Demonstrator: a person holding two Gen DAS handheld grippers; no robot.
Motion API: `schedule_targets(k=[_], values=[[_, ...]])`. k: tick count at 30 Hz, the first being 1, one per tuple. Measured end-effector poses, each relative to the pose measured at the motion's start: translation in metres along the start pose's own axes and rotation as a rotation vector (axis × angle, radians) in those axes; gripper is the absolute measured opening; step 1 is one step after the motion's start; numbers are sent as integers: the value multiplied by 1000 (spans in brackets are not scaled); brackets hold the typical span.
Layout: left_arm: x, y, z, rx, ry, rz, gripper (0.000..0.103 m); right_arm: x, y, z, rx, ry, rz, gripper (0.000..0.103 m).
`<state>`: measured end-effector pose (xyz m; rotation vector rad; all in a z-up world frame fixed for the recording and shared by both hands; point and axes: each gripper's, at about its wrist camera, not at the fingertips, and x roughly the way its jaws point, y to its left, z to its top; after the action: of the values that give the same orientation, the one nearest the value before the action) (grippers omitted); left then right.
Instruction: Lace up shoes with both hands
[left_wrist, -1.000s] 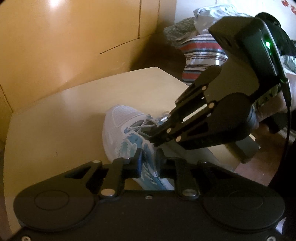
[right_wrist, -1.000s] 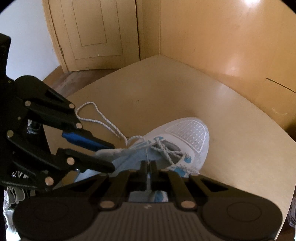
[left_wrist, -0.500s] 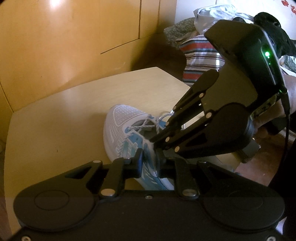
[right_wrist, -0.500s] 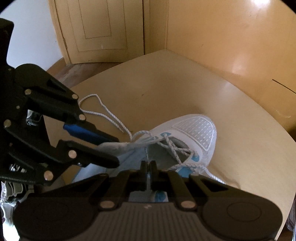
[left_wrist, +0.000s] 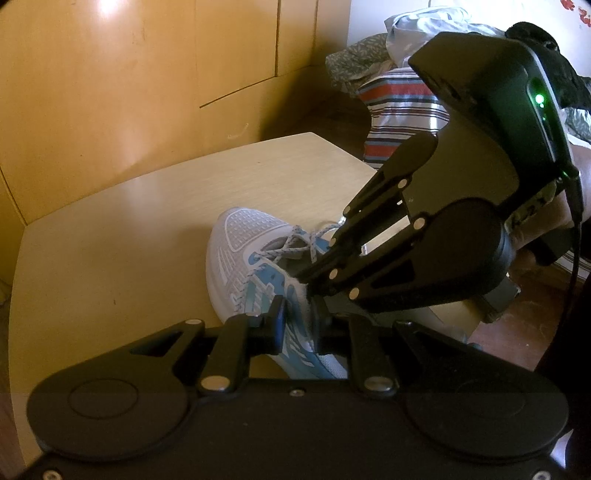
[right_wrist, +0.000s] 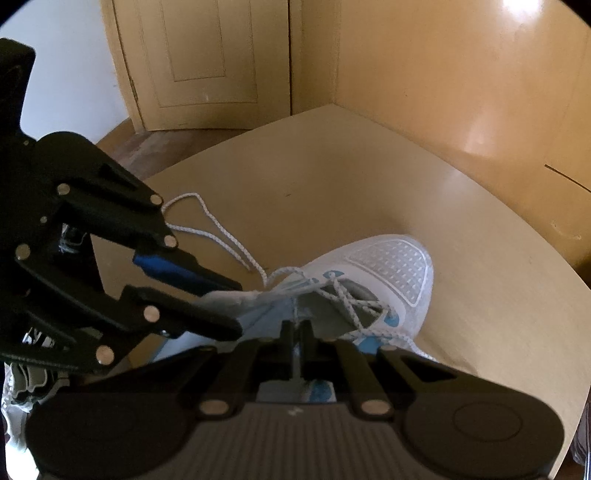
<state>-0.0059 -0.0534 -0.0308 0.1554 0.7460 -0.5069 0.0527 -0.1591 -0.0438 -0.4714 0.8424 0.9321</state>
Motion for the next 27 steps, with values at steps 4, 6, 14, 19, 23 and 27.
schedule_targets(k=[4, 6, 14, 19, 23, 27], values=[[0, 0, 0, -1, 1, -1, 13, 3, 0, 1, -6, -1, 3, 3], [0, 0, 0, 0, 2, -1, 13, 3, 1, 1, -13, -1, -2, 3], [0, -2, 1, -1, 3, 0, 13, 6, 4, 1, -39, -7, -4, 3], [0, -3, 0, -3, 3, 1, 13, 6, 4, 2, -47, -7, 0, 3], [1, 3, 0, 4, 2, -4, 13, 4, 4, 2, -50, -20, -23, 3], [1, 2, 0, -1, 3, -3, 13, 4, 4, 3, -41, -60, -35, 3]])
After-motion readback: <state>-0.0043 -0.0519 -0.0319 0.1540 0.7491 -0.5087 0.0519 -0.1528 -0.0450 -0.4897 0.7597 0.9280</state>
